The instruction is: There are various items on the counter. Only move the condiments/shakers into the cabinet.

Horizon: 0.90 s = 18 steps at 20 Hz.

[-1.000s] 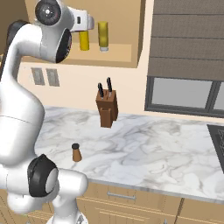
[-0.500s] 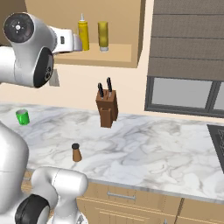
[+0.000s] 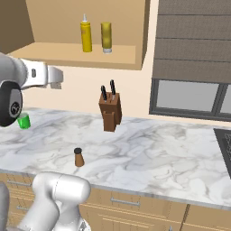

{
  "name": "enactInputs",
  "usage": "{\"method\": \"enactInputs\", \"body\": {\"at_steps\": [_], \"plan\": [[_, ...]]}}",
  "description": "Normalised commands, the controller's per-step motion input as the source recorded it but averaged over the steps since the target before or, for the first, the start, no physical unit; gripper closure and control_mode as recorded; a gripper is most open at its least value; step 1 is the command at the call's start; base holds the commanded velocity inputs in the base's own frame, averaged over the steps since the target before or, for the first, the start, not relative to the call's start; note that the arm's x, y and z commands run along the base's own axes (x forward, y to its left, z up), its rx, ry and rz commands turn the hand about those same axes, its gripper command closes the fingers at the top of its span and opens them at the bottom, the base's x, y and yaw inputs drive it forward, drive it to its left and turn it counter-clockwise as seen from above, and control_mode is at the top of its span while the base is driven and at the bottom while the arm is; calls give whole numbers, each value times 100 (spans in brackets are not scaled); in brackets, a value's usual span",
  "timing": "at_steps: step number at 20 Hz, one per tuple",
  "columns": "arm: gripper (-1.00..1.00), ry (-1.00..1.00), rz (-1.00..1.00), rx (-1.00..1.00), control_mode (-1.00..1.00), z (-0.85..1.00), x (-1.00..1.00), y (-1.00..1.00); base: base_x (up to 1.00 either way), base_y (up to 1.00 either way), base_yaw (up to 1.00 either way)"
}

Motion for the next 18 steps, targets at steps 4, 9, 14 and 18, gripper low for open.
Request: {"method": "enactInputs", "body": {"at_steps": [4, 9, 14, 18], "plan": [[-100, 17, -32, -1, -100, -50, 0, 46, 0, 0, 0], [-100, 26, -32, 0, -100, -40, 0, 12, 0, 0, 0], [-100, 38, -30, 2, -100, -52, 0, 0, 0, 0, 0], [-100, 30, -31, 2, -100, -75, 0, 6, 0, 0, 0]]}}
